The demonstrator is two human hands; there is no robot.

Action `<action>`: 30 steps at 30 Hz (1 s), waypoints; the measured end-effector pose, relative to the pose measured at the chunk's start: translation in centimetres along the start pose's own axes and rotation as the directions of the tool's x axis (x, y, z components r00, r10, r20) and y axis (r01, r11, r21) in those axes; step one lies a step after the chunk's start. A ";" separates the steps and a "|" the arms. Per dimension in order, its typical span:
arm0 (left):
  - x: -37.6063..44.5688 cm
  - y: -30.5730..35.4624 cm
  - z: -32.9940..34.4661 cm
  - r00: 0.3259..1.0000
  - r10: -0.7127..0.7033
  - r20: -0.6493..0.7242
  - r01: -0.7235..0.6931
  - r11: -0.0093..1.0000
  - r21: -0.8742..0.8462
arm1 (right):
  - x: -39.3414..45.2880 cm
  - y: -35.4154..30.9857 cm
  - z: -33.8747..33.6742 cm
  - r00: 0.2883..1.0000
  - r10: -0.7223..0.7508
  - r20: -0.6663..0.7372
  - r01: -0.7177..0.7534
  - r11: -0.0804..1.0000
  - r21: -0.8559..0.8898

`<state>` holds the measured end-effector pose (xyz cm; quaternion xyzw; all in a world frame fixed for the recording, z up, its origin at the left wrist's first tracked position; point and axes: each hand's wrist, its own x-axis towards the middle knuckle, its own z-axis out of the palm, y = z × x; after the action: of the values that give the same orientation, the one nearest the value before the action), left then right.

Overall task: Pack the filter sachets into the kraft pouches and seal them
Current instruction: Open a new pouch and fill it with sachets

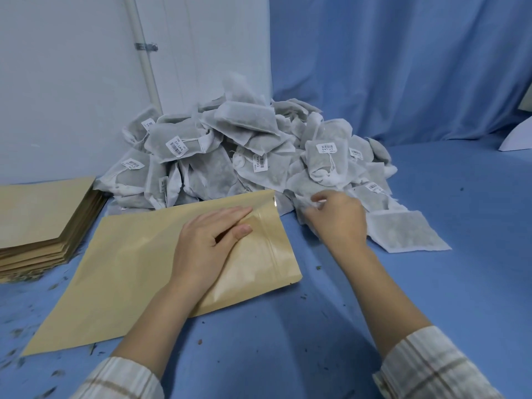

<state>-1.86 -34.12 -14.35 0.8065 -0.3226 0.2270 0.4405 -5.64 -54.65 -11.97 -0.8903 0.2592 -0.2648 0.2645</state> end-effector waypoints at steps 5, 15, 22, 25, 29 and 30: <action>0.2 -0.5 -0.4 0.998 -0.022 -0.061 0.023 1.000 0.011 | 1.3 -0.6 -4.1 0.997 0.074 0.014 -0.067 0.789 0.611; -0.1 2.2 0.6 0.999 0.028 -0.014 -0.030 0.985 -0.171 | -1.4 -2.5 2.7 0.864 -0.126 0.488 -0.155 0.854 0.496; 0.0 1.7 0.7 0.997 0.066 0.039 -0.063 0.995 -0.074 | -0.7 -0.4 1.9 0.923 -0.186 0.338 0.086 0.953 0.290; 0.0 1.4 0.5 1.000 0.023 -0.002 -0.023 1.000 0.005 | 0.0 1.9 1.7 0.978 -0.121 0.171 0.100 0.987 0.125; 0.2 1.2 0.2 1.000 -0.012 -0.028 0.012 1.000 0.020 | 0.0 3.4 2.8 0.972 -0.073 0.225 0.104 0.986 -0.130; 0.2 1.2 0.1 0.999 -0.019 -0.028 0.019 1.000 0.022 | 0.2 3.6 3.1 0.977 -0.087 0.193 0.110 0.988 -0.112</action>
<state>-2.57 -34.78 -13.63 0.8112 -0.3061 0.2377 0.4379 -4.76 -56.38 -16.30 -0.9376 0.2044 -0.1761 0.2194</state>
